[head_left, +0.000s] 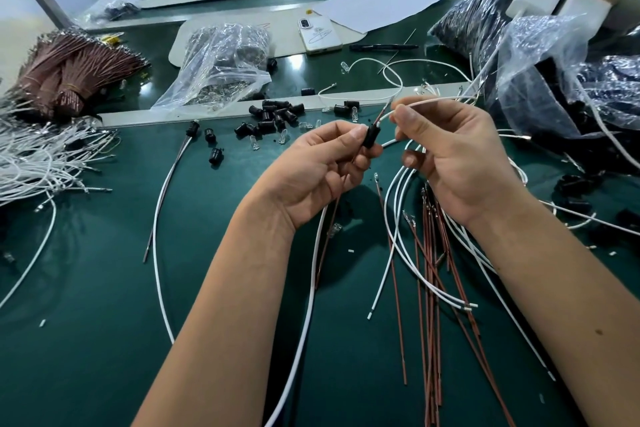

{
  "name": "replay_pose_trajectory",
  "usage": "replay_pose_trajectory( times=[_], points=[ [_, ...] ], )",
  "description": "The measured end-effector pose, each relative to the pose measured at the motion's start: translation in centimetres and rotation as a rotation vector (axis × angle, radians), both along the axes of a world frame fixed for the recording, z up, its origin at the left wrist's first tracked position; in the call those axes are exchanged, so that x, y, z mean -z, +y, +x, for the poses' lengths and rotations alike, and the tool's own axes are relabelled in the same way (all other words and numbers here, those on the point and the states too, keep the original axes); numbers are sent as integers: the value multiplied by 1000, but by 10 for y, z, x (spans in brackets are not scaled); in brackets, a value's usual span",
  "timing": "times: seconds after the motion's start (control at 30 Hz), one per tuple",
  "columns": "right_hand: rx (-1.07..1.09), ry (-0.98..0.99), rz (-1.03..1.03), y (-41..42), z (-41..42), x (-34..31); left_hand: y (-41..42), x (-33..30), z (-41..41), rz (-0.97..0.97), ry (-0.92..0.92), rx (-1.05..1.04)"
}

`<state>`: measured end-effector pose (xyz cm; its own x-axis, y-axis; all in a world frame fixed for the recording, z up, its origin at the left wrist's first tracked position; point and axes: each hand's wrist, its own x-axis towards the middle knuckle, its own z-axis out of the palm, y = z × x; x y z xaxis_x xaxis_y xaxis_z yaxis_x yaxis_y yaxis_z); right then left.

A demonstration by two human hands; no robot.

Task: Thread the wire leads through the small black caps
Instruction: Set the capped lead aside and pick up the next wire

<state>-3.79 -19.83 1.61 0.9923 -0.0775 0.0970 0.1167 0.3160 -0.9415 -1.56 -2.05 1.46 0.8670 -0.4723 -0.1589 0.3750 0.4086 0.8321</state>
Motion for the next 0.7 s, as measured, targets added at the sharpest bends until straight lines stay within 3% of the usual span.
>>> replay_pose_trajectory(
  times=[0.47,0.7],
  points=[
    [46,-32,-154,1,-1,0,0,-2,0,37,-21,-59],
    [133,-205,-374,2,0,4,-1,0,2,49,-20,-133]
  ],
)
